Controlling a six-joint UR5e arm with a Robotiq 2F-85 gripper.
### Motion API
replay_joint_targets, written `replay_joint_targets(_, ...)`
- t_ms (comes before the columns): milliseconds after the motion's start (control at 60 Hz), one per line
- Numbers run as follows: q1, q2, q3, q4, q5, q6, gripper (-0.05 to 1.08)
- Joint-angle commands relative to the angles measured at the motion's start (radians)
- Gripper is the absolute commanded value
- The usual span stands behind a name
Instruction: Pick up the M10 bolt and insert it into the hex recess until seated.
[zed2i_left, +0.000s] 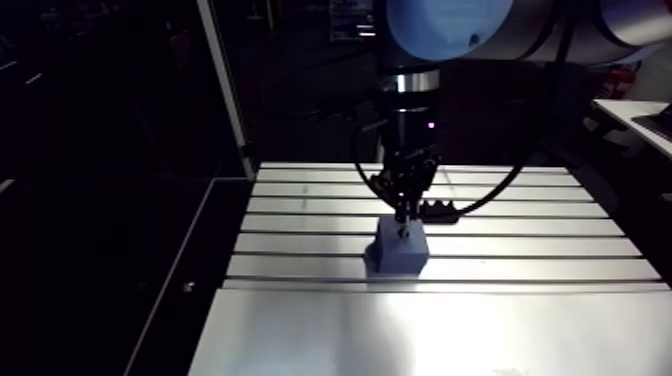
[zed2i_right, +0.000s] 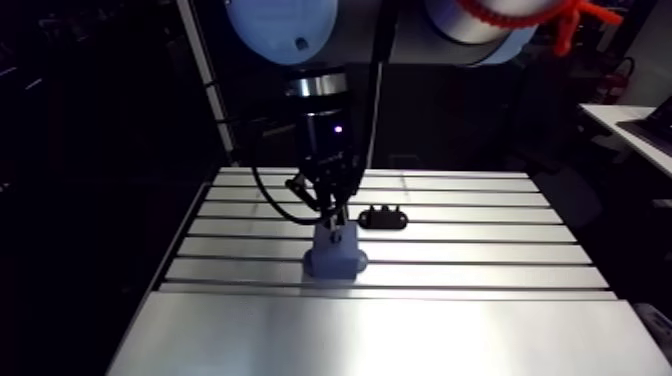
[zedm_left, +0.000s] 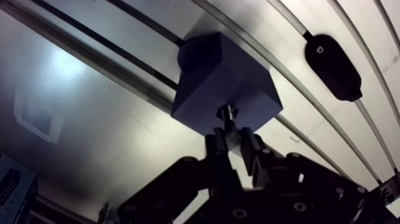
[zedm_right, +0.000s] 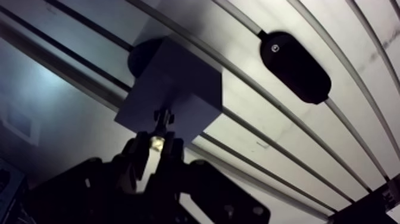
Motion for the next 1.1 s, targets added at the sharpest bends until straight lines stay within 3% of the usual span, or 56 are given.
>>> replay_joint_targets(17, -0.001, 0.005, 0.001, -0.001, -0.001, 0.000, 0.75)
replay_joint_targets(650, -0.001, 0.004, 0.018, -0.019, 0.001, 0.000, 0.72)
replay_joint_targets(667, -0.001, 0.003, 0.018, -0.019, 0.001, 0.000, 0.62)
replay_joint_targets(683, -0.001, 0.003, 0.018, -0.019, 0.001, 0.000, 0.62)
replay_joint_targets(700, -0.001, 0.001, 0.018, -0.019, 0.002, -0.001, 0.38)
replay_joint_targets(717, -0.001, 0.001, 0.018, -0.019, 0.002, -0.001, 0.38)
replay_joint_targets(733, -0.002, 0.000, 0.018, -0.018, 0.002, -0.001, 0.06)
replay_joint_targets(800, -0.002, -0.004, 0.016, -0.021, 0.001, -0.001, 0.01)
replay_joint_targets(1100, -0.002, -0.003, 0.012, -0.023, 0.001, -0.001, 0.00)
